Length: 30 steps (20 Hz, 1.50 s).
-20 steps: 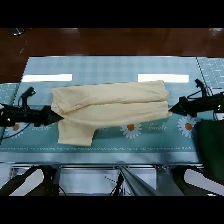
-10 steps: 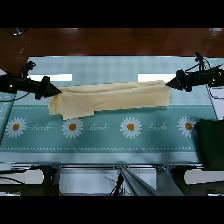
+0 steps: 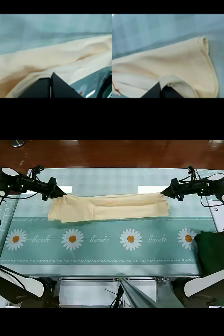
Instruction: Fold the shirts.
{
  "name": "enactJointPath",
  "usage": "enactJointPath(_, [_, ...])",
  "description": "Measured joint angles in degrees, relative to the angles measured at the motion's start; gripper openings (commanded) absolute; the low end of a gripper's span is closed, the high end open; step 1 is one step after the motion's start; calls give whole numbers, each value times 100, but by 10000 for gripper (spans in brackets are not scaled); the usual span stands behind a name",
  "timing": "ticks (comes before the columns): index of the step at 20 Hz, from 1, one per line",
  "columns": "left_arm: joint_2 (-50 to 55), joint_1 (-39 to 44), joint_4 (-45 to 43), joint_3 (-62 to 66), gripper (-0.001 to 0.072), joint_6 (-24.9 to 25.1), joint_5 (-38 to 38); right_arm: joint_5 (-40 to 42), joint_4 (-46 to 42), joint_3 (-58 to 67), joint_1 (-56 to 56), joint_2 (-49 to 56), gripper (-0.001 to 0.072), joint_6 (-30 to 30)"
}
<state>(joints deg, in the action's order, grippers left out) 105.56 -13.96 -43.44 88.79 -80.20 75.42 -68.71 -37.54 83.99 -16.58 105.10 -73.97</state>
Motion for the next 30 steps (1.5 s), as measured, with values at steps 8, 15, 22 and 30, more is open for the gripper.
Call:
enactJointPath(8, [107,70,-24,195,700,-22,-127,-7,289,61,-37,107,621,-17])
enactJointPath(15, [-1091,-728,-1499,-192,701,-275,981,-1279,-4,382,-1054,-129,621,210])
enactJointPath(22, [-3786,-769,-153,-3471,701,822,-1154,-796,-535,-227,-1165,-170,621,238])
enactJointPath(30, [-4481,79,577,-4503,699,1311,-1753,-651,-339,-334,-203,341,491,144])
